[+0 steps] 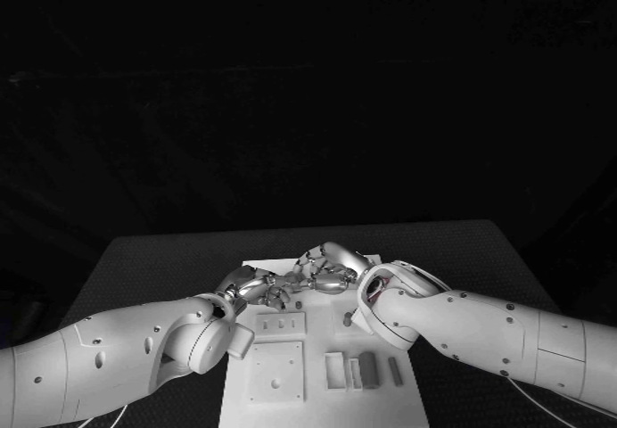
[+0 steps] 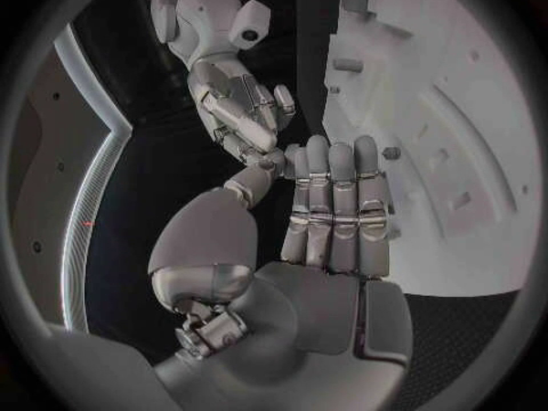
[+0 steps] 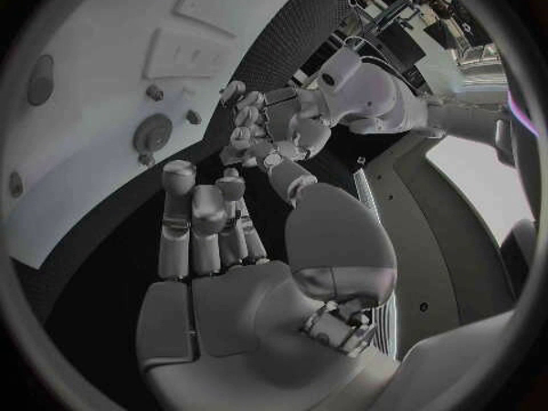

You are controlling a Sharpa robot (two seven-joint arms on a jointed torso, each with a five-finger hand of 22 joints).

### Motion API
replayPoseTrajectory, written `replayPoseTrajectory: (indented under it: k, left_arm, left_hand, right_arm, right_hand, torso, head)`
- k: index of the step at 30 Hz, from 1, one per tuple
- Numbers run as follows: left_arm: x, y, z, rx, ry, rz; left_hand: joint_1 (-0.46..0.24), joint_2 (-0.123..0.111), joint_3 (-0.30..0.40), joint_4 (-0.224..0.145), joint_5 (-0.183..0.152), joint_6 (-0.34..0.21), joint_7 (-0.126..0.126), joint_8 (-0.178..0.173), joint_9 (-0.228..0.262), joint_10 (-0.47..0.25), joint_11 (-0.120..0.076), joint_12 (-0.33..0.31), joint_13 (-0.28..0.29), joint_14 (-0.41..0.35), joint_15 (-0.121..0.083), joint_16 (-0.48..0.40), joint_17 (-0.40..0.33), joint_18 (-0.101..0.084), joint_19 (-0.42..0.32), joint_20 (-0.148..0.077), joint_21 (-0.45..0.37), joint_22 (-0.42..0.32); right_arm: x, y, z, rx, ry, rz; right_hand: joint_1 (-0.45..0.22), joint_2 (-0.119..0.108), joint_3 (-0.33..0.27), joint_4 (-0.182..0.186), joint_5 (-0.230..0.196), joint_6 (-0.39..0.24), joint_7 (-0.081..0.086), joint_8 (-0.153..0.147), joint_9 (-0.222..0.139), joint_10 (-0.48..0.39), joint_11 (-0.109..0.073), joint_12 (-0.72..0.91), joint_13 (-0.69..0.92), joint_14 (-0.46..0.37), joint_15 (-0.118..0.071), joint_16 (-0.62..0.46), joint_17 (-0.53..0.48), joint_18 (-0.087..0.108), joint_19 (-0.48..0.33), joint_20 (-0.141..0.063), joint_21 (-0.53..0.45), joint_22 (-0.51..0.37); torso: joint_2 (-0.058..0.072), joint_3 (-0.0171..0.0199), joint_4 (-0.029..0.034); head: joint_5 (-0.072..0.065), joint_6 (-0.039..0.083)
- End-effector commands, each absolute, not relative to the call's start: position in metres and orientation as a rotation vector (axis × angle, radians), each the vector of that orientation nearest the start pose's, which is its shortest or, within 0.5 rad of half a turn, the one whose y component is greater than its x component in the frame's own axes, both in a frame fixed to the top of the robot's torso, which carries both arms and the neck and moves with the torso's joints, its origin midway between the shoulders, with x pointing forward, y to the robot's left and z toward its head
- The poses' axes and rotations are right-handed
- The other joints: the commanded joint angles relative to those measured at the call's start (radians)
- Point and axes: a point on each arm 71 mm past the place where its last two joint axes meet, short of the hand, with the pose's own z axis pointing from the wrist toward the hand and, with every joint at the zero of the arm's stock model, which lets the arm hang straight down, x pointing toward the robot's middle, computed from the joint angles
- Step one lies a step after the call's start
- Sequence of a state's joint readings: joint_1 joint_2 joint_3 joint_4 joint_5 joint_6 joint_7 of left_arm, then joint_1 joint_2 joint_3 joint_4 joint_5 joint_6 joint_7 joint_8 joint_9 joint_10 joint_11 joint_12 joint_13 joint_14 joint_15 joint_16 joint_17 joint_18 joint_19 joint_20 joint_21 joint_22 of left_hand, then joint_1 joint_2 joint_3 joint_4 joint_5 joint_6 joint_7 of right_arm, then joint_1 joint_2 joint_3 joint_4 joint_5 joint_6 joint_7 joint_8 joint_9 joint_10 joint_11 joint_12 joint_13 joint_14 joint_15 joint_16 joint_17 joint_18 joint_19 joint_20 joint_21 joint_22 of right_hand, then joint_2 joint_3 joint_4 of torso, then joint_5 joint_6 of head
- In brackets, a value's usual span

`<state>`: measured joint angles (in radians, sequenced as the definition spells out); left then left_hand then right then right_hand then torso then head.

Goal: Assemble the parts on the task board

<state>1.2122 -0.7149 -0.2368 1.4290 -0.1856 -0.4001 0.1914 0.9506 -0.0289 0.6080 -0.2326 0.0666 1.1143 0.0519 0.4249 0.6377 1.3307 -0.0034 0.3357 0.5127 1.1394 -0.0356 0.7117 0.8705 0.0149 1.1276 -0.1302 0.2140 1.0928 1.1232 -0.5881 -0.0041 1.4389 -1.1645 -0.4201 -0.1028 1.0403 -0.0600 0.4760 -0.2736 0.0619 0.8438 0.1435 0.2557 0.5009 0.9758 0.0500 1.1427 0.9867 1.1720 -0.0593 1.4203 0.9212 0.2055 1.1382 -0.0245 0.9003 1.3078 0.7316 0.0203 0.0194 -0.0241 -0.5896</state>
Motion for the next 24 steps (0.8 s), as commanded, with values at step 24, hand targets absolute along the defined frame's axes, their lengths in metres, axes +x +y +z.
replayPoseTrajectory:
  k: [24]
  left_arm:
    - [0.478,0.179,-0.256,-0.988,1.782,-1.213]
  left_hand:
    - [0.008,0.019,0.001,-0.007,-0.008,-0.002,-0.001,-0.003,0.001,-0.006,0.002,-0.003,-0.002,-0.006,0.002,-0.002,-0.002,-0.005,-0.006,-0.001,-0.007,0.000]
  right_arm:
    - [0.478,-0.098,-0.217,0.073,1.781,0.923]
  right_hand:
    - [-0.021,-0.015,-0.003,0.004,-0.001,0.049,0.002,0.018,0.008,0.006,-0.016,0.010,-0.005,0.004,-0.015,0.000,-0.002,0.056,0.002,0.001,-0.002,0.017]
  torso:
    - [0.000,0.0012,-0.0012]
  head:
    - [0.000,0.000]
